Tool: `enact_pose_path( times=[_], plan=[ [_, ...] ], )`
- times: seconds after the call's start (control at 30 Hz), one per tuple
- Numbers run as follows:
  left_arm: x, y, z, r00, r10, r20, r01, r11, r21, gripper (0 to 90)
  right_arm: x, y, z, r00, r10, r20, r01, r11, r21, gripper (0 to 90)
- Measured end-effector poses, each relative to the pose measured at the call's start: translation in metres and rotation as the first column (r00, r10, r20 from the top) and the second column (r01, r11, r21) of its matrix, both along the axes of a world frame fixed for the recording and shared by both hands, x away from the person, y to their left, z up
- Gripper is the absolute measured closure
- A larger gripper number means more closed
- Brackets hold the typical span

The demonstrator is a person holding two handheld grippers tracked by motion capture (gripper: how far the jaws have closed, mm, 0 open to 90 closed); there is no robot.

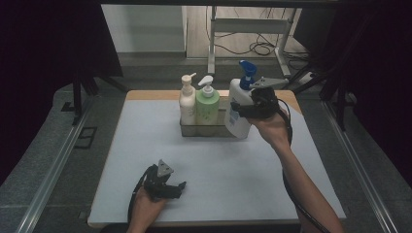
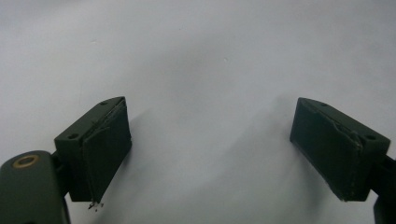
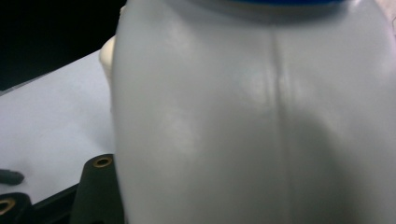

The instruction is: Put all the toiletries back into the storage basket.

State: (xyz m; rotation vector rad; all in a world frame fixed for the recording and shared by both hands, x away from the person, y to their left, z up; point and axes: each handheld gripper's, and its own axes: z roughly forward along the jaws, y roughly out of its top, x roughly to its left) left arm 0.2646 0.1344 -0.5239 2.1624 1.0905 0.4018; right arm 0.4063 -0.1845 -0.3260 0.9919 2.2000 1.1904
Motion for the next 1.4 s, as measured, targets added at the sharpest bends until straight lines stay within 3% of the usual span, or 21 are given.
enact_pose_path(
  times=[0.73, 1.4],
  plan=[
    [0.0, 0.0, 0.0, 1.0, -0.001, 0.0, 0.001, 1.0, -0.002, 12.3, 0.036, 0.012, 0.003, 0.9946, -0.096, 0.038, 0.096, 0.9954, 0.005, 38.0],
    [0.0, 0.0, 0.0, 1.0, 0.0, 0.0, 0.0, 1.0, -0.003, 12.3, 0.063, 0.022, -0.018, 0.9889, -0.142, 0.044, 0.142, 0.9899, 0.006, 38.0]
  ],
)
